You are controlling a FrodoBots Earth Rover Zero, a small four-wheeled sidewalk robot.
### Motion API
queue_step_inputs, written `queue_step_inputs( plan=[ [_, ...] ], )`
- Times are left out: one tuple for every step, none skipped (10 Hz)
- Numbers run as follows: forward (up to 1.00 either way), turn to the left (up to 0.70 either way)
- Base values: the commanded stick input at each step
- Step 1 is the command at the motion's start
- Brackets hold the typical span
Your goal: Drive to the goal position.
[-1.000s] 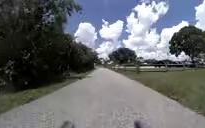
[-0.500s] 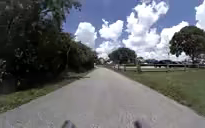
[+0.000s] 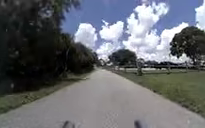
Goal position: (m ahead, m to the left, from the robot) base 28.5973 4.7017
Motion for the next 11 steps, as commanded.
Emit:
queue_step_inputs(
  plan=[
    [0.5,0.0],
    [0.5,0.0],
    [0.5,0.0],
    [0.5,0.0],
    [0.5,0.0],
    [0.5,0.0],
    [0.5,0.0],
    [0.5,0.0],
    [0.5,0.0],
    [0.5,0.0],
    [0.5,0.0]
  ],
)
